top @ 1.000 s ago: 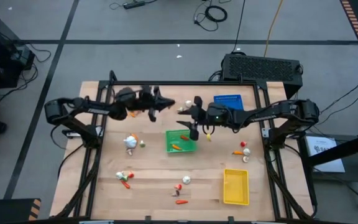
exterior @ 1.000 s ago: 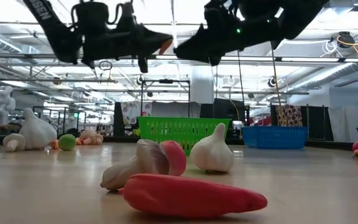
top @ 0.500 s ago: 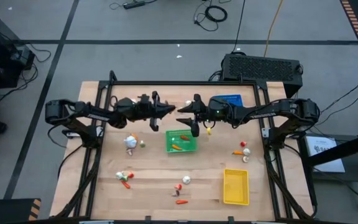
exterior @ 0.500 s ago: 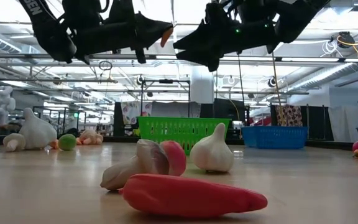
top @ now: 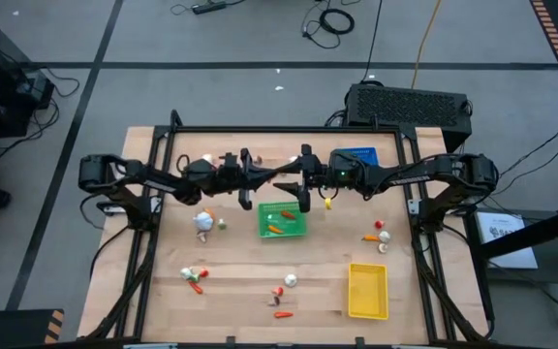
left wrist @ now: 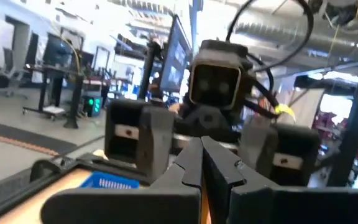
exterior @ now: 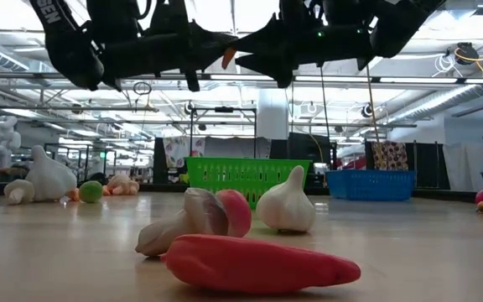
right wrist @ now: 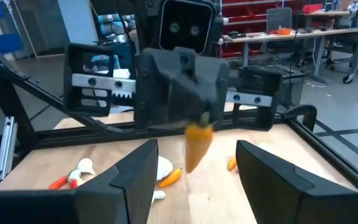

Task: Sort produce into baskets
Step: Put the yellow chili pepper into the green bin

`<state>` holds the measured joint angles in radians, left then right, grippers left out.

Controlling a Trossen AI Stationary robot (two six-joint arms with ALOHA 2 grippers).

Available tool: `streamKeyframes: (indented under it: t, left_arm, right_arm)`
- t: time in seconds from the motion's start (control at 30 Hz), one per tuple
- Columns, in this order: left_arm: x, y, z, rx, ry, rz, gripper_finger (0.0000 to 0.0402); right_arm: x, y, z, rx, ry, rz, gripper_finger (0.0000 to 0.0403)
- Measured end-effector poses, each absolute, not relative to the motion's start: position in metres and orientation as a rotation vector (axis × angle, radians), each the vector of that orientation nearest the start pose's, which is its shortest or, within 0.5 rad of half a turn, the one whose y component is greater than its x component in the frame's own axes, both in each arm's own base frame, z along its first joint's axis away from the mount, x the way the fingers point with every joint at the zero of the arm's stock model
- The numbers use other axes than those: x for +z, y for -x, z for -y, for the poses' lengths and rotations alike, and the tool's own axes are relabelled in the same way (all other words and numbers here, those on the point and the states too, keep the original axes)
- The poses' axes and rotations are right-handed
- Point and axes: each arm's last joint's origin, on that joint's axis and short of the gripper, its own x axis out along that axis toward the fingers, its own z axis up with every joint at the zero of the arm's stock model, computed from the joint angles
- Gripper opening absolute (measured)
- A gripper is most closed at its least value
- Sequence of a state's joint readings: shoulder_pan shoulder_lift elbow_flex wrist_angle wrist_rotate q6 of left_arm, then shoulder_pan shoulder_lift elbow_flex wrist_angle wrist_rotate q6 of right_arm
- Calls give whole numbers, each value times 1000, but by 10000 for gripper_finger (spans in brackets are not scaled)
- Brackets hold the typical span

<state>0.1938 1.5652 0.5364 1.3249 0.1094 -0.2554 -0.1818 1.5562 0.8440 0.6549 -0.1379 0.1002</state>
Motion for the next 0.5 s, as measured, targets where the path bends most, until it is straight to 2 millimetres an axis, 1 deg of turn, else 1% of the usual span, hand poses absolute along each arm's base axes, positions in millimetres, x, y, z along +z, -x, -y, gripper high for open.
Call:
streamKeyframes:
  t: [0.17, 0.3, 0.5]
  left_arm:
    - [217, -288, -52, 51, 210, 317, 2]
    - [222, -293, -53, 49, 209, 329, 2]
    - [224, -295, -53, 48, 209, 323, 2]
  right_arm:
    - [248, -332, 57, -47, -105, -49, 208]
    - [250, -332, 57, -45, -98, -24, 208]
    - [249, -332, 57, -47, -94, -30, 205]
